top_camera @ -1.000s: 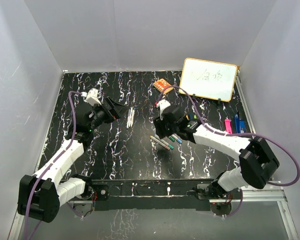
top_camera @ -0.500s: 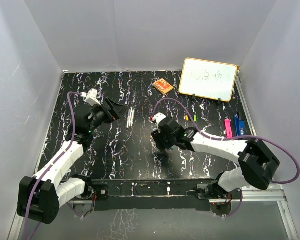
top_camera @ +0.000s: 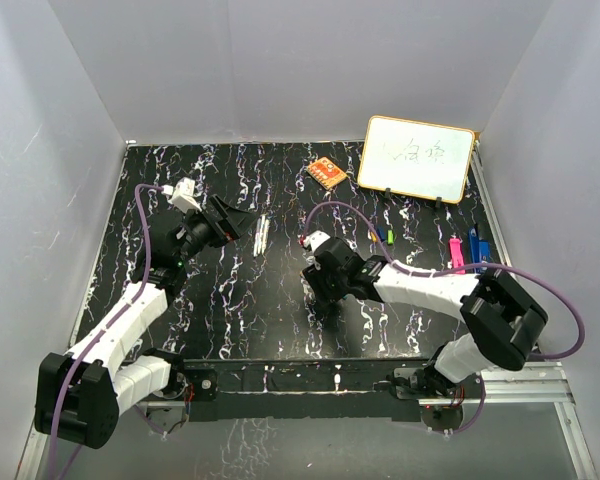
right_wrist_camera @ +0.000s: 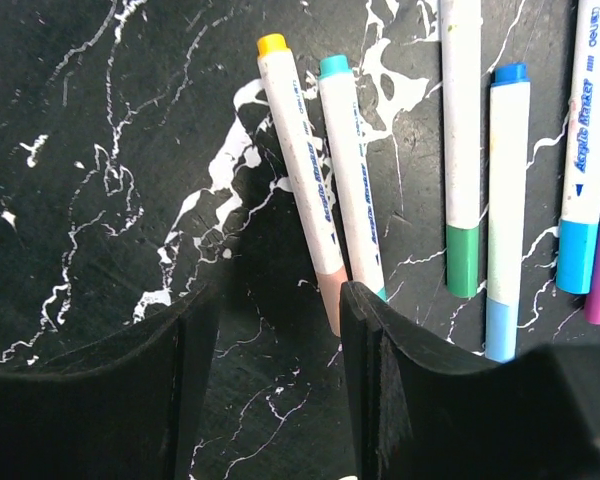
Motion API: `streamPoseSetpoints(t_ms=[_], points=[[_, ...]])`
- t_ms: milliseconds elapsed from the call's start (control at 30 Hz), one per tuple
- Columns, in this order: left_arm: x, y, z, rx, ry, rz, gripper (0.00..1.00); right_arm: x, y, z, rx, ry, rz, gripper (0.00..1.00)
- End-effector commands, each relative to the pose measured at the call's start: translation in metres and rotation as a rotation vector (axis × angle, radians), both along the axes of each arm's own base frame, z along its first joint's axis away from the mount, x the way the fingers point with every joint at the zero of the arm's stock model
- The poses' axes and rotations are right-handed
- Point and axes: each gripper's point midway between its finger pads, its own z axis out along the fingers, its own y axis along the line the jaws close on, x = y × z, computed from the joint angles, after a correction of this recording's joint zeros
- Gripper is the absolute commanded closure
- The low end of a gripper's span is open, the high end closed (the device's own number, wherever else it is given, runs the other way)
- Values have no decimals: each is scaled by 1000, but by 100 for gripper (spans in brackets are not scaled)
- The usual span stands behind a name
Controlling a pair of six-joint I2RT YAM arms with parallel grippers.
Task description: Open the pen caps
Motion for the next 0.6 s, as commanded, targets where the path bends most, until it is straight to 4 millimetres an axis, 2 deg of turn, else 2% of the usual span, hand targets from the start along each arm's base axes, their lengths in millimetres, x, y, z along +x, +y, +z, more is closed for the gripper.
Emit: streamPoseSetpoints(t_ms=[0,567], points=[[-3,0,14,-9,-52,-6,1,11,7,4,26,-50,-21,51],[-1,1,17,-2,-55,5,1,10,9,-14,18,-2,-17,53]])
